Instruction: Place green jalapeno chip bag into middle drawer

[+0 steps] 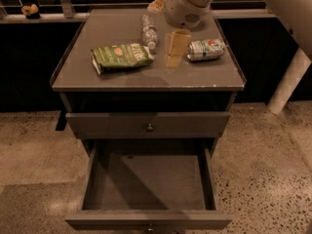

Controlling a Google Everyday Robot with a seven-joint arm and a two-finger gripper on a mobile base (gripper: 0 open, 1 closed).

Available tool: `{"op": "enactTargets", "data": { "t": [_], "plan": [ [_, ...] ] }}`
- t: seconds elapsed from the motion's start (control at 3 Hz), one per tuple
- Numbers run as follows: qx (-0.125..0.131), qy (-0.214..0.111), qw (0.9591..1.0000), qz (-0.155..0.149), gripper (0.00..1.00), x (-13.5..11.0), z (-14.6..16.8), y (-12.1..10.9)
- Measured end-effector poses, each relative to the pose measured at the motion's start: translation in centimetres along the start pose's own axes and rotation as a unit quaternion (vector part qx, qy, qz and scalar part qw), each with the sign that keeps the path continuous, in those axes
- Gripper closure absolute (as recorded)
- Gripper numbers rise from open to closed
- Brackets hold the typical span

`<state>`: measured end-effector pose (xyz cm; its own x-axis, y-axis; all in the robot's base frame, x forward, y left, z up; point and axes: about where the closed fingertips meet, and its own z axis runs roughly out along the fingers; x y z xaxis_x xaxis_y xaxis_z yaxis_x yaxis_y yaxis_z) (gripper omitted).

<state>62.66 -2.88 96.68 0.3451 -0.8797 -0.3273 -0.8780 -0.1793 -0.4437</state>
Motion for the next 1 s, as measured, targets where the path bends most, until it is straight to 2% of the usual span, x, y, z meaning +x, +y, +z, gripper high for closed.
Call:
{"op": "enactTargets", "data": {
  "t": [0.33,0.67,1.0],
  "plan": [
    [0.012,-0.013,0.9991,-0.039,0.00,-0.9,1.8,-3.4],
    [0.028,-0.055,0.9952,-0.077,0.00,-2.5,3.8,-7.4],
    [0.049,-0.105,0.9889,-0.093,0.00,-3.3,5.2,-10.9]
  ]
}}
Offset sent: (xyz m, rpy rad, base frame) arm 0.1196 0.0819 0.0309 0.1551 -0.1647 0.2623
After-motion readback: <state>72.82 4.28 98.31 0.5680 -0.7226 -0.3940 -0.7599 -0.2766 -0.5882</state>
